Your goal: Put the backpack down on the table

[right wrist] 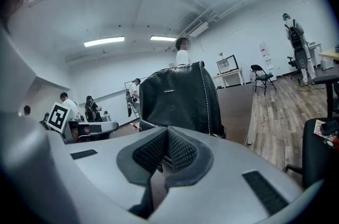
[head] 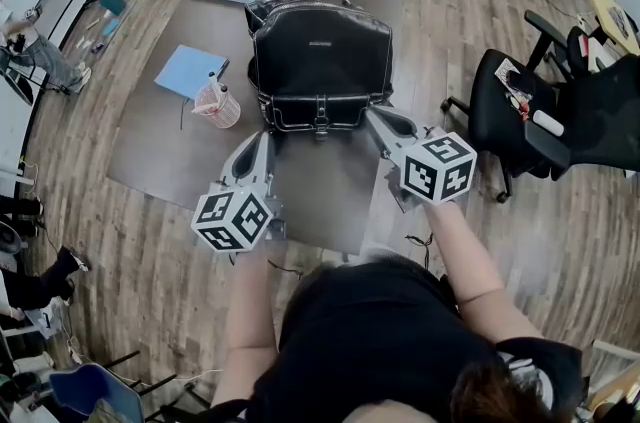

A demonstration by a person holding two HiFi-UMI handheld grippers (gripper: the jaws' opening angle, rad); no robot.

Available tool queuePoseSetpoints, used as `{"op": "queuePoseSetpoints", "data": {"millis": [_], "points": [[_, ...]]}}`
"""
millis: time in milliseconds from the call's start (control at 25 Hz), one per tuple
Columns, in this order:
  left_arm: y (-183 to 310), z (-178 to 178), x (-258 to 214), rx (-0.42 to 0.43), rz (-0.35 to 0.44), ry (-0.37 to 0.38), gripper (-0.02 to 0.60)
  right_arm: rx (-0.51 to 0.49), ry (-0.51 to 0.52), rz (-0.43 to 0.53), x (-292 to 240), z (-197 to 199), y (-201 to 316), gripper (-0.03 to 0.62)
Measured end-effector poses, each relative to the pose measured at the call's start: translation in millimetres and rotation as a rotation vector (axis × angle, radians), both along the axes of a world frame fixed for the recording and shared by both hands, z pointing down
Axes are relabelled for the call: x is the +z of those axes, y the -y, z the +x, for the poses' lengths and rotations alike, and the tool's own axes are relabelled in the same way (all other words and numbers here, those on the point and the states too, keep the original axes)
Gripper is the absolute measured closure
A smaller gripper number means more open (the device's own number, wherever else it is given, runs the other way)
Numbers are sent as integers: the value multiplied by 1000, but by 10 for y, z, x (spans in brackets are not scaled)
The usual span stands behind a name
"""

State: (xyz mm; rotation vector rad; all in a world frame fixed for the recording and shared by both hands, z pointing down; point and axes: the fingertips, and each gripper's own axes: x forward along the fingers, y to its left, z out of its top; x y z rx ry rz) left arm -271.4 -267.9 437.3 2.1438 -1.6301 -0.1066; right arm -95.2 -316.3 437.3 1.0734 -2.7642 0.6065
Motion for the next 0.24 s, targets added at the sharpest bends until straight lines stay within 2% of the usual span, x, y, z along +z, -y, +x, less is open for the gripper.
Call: {"op": "queuePoseSetpoints", "data": {"millis": [240], "points": [[37, -30, 14, 0, -5, 3, 552, 13, 1, -28, 77, 7, 47, 576]]}}
